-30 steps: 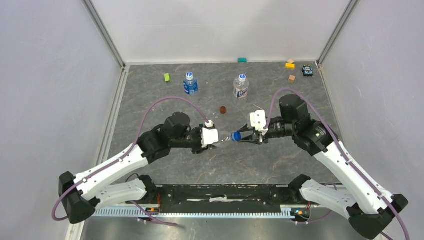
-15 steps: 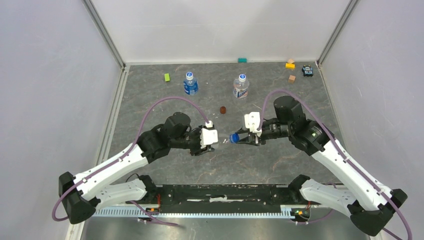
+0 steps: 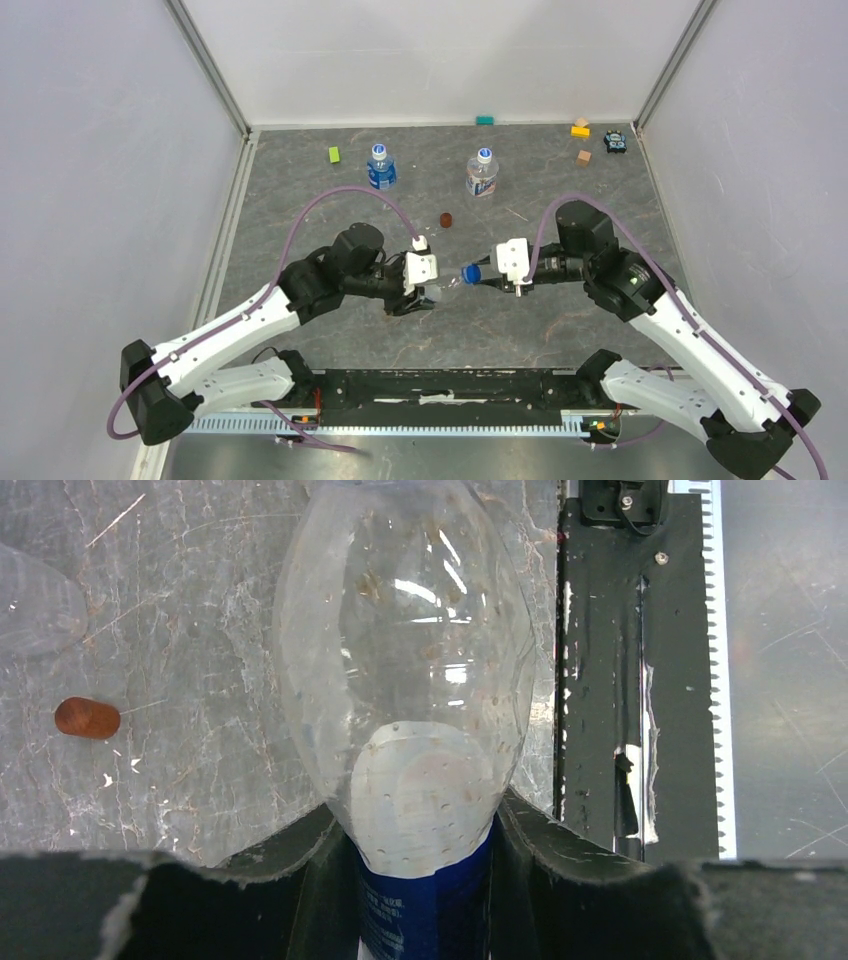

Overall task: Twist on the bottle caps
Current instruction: Screw the bottle cap onto the plastic bottle.

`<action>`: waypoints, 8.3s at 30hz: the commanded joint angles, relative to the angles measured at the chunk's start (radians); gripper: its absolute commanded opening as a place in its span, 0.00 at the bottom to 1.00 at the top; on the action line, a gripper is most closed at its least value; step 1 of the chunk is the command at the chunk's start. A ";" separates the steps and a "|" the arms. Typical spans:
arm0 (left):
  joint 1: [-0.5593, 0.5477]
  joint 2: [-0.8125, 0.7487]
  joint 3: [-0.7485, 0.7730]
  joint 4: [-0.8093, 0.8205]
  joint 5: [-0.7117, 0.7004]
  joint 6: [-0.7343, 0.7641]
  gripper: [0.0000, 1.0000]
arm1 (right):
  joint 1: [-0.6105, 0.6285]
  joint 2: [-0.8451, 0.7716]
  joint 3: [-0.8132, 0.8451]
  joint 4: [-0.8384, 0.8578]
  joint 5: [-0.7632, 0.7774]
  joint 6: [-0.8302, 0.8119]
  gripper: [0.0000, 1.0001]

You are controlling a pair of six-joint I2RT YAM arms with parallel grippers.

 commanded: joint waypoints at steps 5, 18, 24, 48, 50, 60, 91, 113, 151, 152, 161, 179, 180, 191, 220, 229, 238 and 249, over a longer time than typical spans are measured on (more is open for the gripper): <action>-0.025 -0.028 0.053 0.141 0.094 0.144 0.42 | 0.012 0.120 0.033 -0.107 -0.142 -0.147 0.00; -0.075 -0.036 0.049 0.167 -0.024 0.191 0.40 | 0.015 0.171 0.069 -0.106 -0.117 -0.092 0.00; -0.098 -0.057 0.013 0.259 -0.105 0.137 0.40 | 0.015 0.148 0.023 -0.008 -0.077 0.048 0.00; -0.137 -0.109 -0.105 0.521 -0.187 0.102 0.40 | 0.013 0.149 -0.041 0.197 -0.031 0.408 0.00; -0.147 -0.103 -0.095 0.521 -0.215 0.118 0.39 | 0.013 0.156 -0.025 0.188 0.025 0.466 0.00; -0.229 -0.071 -0.081 0.607 -0.421 0.152 0.34 | 0.014 0.131 -0.053 0.197 0.300 0.771 0.00; -0.495 0.174 -0.144 0.905 -1.033 0.319 0.33 | 0.014 0.037 -0.312 0.485 0.567 1.379 0.01; -0.515 0.252 -0.247 0.870 -1.187 0.276 0.32 | -0.010 -0.039 -0.193 0.465 0.693 1.305 0.68; -0.093 -0.144 -0.174 0.385 -0.078 -0.118 0.36 | -0.035 -0.070 0.155 -0.071 -0.067 0.069 0.79; -0.093 -0.140 -0.167 0.378 -0.068 -0.114 0.36 | -0.034 -0.066 0.157 -0.075 -0.085 0.064 0.78; -0.092 -0.106 -0.098 0.331 -0.021 -0.069 0.36 | -0.034 -0.006 0.196 -0.140 -0.162 0.011 0.63; -0.093 -0.095 -0.063 0.287 0.001 -0.022 0.36 | -0.034 0.037 0.193 -0.172 -0.182 0.014 0.29; -0.093 -0.092 -0.057 0.283 0.003 -0.020 0.36 | -0.035 0.042 0.191 -0.176 -0.183 0.016 0.23; -0.136 -0.044 -0.026 0.363 -0.277 0.092 0.34 | -0.035 0.125 0.110 -0.024 0.025 0.424 0.00; -0.607 0.275 -0.329 1.260 -1.259 0.634 0.28 | -0.061 0.045 -0.232 0.480 0.384 1.210 0.31; -0.431 0.081 -0.266 0.621 -0.913 0.213 0.32 | -0.068 -0.023 -0.017 0.268 0.434 0.774 0.64; -0.230 0.069 -0.116 0.288 -0.519 0.076 0.34 | -0.069 -0.047 0.116 -0.037 0.240 0.315 0.65; -0.106 0.091 0.027 0.106 -0.095 0.055 0.33 | -0.068 -0.118 0.053 -0.192 0.041 -0.058 0.67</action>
